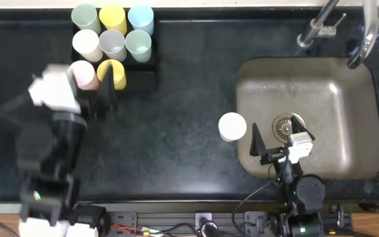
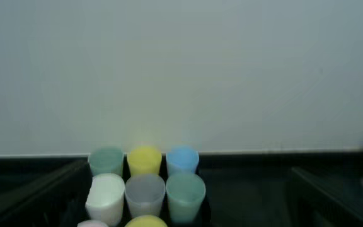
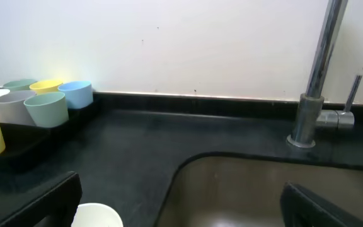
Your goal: Store Cups
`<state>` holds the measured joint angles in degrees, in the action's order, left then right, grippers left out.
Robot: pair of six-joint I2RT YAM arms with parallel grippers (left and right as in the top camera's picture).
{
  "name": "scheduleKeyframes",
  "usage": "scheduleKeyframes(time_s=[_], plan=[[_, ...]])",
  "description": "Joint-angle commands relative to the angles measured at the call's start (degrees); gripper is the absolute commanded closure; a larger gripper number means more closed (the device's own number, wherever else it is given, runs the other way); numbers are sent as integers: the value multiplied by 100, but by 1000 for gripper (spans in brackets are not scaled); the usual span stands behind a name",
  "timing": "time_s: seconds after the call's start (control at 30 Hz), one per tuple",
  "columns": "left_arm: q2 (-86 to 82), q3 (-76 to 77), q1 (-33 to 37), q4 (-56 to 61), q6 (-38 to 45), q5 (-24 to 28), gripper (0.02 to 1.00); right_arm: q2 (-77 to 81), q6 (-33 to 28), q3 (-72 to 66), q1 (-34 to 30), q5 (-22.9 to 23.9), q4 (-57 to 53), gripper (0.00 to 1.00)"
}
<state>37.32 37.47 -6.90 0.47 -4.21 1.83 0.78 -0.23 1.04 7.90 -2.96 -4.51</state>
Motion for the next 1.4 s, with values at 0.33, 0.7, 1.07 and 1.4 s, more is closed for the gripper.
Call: scheduleKeyframes(time_s=[0.33, 0.7, 1.07, 1.4], plan=[[-3018, -2669, 319, 291, 269, 656, 18, -57, 7, -79, -11, 2, 28, 3], [-3458, -3333, 317, 258, 245, 782, 18, -57, 4, -79, -11, 2, 31, 3], [-3716, -3703, 315, -170, 251, 800, 18, -57, 7, -76, -11, 2, 28, 5], [-3705, -3703, 315, -422, 251, 802, 18, -57, 7, -79, -11, 2, 31, 7]])
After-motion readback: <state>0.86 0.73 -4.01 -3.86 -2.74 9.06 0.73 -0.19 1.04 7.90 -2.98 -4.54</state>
